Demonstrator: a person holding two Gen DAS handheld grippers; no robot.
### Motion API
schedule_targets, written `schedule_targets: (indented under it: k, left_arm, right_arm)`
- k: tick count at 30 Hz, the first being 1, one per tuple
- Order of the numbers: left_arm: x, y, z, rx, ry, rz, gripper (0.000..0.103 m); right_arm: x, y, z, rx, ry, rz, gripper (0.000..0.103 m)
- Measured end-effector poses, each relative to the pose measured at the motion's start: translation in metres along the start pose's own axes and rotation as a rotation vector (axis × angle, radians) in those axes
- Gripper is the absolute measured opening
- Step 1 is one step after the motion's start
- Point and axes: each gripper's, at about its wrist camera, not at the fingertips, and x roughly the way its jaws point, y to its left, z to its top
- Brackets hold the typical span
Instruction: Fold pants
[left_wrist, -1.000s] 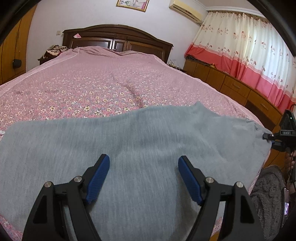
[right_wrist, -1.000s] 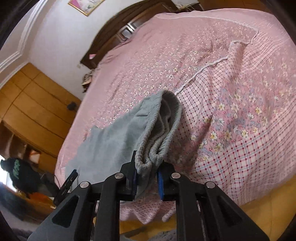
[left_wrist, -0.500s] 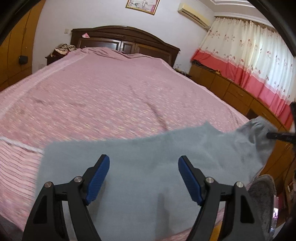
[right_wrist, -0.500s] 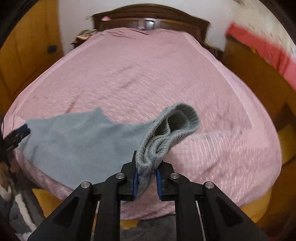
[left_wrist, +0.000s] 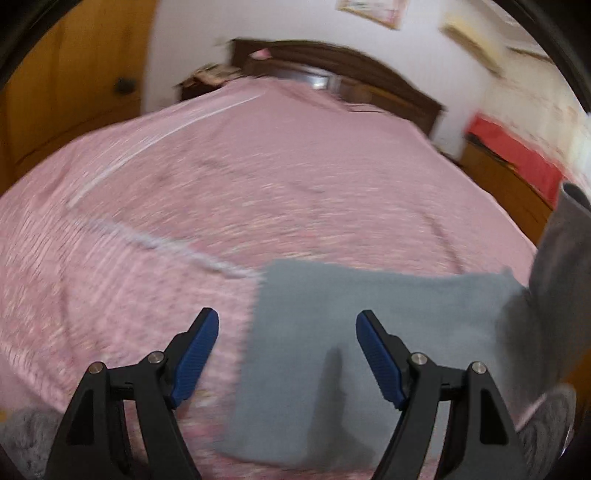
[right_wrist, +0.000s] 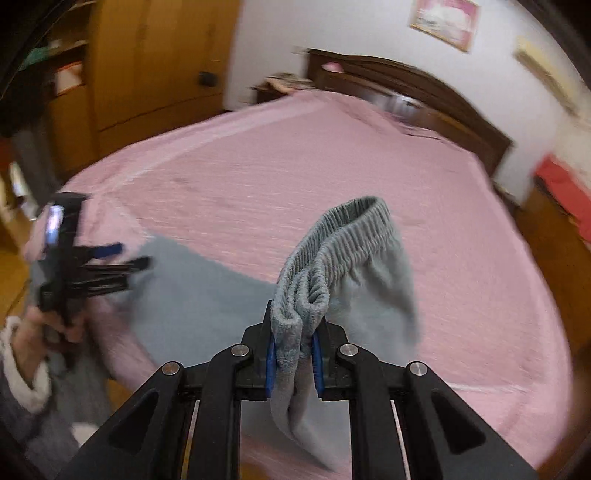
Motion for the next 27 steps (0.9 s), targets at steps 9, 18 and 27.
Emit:
schedule_targets:
  k: [9,18,27]
  left_arm:
    - [-0.009,0.063,-0.007,-0.204,0.071,-0.059,0.080]
    - [-0.028,0.098,-0.020,-0.277,0.065,-0.138,0.080]
    - [-0.042,0.109,-0.031,-0.272,0.055,-0.123,0.080]
  right_arm:
    - [0.086,0.101,0.001,-0.033,0.049,0.298,0.016]
    - [0.064,0.120,0.025,-0.108,0.020,0.294,0.016]
    - [0.122,0.169,0.017,-0.193,0.161,0.305,0.016]
